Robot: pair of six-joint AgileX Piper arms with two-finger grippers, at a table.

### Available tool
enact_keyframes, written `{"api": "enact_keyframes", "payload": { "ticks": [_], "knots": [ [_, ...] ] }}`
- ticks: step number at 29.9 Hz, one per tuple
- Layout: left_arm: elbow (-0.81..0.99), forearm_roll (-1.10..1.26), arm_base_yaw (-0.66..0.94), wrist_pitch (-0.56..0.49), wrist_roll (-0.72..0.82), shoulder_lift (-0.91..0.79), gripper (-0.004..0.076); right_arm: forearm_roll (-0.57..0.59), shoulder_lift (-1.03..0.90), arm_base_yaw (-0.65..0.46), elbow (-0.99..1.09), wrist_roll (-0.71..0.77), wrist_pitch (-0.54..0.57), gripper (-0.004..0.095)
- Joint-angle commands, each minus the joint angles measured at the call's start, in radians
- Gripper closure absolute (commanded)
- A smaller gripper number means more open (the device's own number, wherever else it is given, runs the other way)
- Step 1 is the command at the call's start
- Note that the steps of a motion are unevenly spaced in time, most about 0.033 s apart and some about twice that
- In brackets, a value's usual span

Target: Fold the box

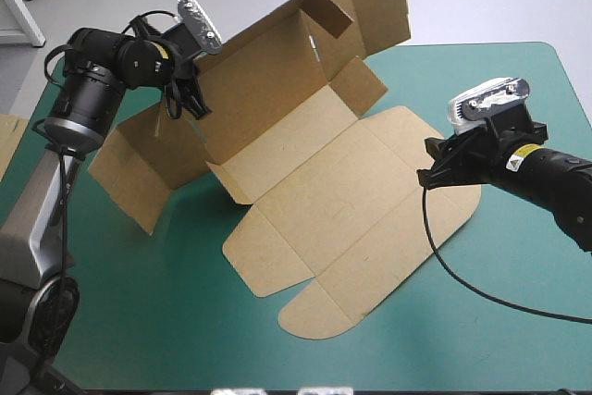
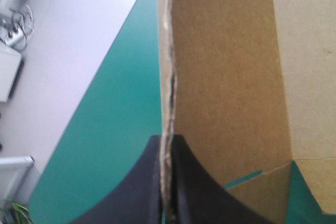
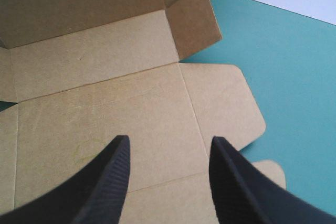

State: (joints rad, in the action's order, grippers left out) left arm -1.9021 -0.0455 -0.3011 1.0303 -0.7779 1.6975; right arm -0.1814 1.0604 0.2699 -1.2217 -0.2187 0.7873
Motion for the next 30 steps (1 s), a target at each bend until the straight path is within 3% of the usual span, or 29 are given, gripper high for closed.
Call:
{"api": "enact_keyframes", "payload": {
  "ticks": [1, 6, 12, 15, 25, 30],
  "knots": [
    [-0.043, -0.003, -0.059, -0.161, -0.107, -0.029, 0.0732, 0.004, -0.016, -0.006, -0.055, -0.006, -0.037, 0.0469],
    [-0.043, -0.048, -0.142, -0.259, -0.204, -0.005, 0.0732, 0.081, -0.028, -0.006, -0.063, 0.038, -0.033, 0.0470],
    [-0.043, -0.114, -0.216, -0.283, -0.317, 0.046, 0.0733, 0.350, -0.075, -0.008, -0.063, 0.227, -0.018, 0.0469],
    [-0.043, -0.129, -0.221, -0.287, -0.323, 0.056, 0.0733, 0.491, -0.111, -0.008, -0.063, 0.320, -0.003, 0.0469],
    [-0.011, -0.146, -0.299, -0.302, -0.318, 0.054, 0.0734, 0.766, -0.153, -0.008, -0.063, 0.457, 0.079, 0.0469],
    [0.054, -0.296, -0.371, -0.330, -0.188, 0.054, 0.0734, 0.889, -0.153, -0.008, -0.063, 0.509, 0.086, 0.0469]
  ]
}}
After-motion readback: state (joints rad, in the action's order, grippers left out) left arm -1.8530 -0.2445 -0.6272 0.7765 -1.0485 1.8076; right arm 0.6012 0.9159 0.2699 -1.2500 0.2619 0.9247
